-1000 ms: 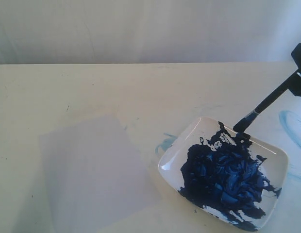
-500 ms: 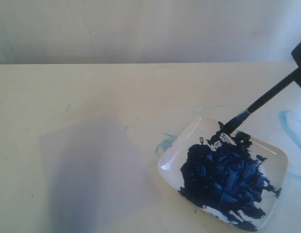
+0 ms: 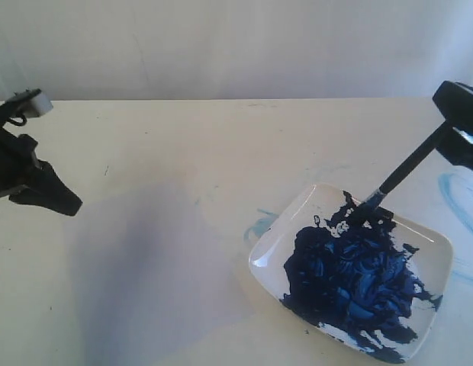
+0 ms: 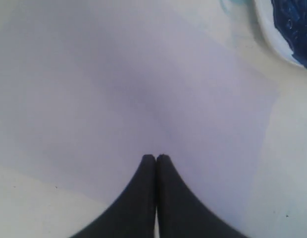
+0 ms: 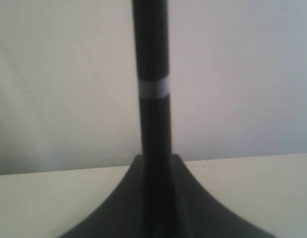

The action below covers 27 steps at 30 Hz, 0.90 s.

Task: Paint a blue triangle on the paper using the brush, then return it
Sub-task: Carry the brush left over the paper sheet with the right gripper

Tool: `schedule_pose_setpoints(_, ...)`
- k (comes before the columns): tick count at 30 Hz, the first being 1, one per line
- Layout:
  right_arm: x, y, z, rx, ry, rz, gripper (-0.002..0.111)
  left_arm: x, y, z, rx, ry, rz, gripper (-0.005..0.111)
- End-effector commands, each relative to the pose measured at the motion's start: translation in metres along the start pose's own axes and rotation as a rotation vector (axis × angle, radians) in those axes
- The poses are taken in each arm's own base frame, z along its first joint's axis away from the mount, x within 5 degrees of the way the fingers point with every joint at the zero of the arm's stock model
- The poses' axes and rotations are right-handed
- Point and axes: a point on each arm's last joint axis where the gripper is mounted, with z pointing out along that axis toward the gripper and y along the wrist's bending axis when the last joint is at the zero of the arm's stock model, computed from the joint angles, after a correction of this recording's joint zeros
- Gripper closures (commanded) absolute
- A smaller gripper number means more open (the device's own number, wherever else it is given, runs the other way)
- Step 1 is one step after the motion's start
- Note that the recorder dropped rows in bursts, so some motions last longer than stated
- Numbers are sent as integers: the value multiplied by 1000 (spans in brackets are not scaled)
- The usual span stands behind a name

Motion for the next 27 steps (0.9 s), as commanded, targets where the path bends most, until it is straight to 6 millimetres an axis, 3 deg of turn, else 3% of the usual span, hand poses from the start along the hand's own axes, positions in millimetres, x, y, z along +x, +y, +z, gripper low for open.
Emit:
schedule_pose_setpoints(1,-2,3,0,-36,-13,-61,108,2,16,16,2,19,-12,107)
schedule_pose_setpoints(18,-1,5,1,-62,5,-119,108,11,58,59,-91,37,-75,107)
schedule_pose_setpoints(27,-13,13,8,-124,-18,-169,108,13,63,63,-109,45,-76,107)
